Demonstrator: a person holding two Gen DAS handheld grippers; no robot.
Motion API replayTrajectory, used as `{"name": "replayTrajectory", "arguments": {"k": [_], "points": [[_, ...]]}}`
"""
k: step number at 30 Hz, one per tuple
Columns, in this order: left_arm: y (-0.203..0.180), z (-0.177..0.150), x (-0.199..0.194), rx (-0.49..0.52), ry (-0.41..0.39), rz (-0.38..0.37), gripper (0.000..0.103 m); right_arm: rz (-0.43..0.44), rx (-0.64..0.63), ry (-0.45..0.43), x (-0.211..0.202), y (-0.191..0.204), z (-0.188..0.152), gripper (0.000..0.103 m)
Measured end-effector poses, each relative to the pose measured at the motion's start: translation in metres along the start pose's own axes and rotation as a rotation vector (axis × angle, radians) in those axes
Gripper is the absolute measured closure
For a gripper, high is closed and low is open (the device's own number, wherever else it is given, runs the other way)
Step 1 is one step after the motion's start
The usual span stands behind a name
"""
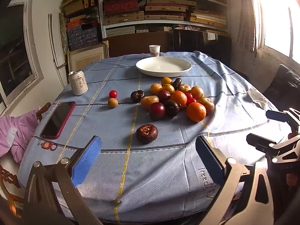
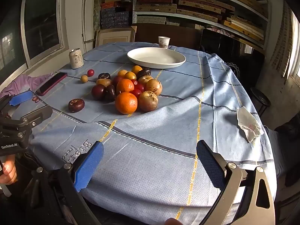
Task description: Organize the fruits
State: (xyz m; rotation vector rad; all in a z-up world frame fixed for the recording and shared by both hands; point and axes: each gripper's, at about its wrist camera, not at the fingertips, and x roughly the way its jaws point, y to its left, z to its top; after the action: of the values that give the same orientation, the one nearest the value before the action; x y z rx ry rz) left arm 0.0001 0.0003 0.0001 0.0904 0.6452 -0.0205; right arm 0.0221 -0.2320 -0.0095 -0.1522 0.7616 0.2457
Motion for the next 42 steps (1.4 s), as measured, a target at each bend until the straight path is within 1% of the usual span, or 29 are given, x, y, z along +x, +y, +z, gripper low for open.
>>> {"name": "replayTrajectory", "arguments": {"k": [8, 9, 10, 15, 42], "points": [[-0.0023, -0.0003, 0.0021, -0.001, 0.007, -0.004, 0.005, 0.001, 0.007, -0.001, 0.0004, 0.0014, 0.0008, 0.004], [0.0014, 0.0008, 0.0016, -0.005, 0.009, -0.014, 0.005, 0.001, 0.008, -0.001, 0.0003, 0.0016, 0.0011, 0.004], [0.0021, 0.0003, 0.0018, -0.009, 0.011, -0.014, 0.005, 0.004, -0.010, -0.005, -0.0036, 0.0087, -0.0013, 0.004], [0.0027, 0.0008, 0.0026, -0.011, 0.015, -0.016, 0.005, 0.005, -0.007, -0.006, -0.0008, 0.0037, 0.0016, 0.004], [0.0054, -0.0037, 0.0048, -0.013, 0.024, -0.008, 0.005, 0.005, -0.004, -0.001, 0.0009, 0.0038, 0.0023, 0.004]]}}
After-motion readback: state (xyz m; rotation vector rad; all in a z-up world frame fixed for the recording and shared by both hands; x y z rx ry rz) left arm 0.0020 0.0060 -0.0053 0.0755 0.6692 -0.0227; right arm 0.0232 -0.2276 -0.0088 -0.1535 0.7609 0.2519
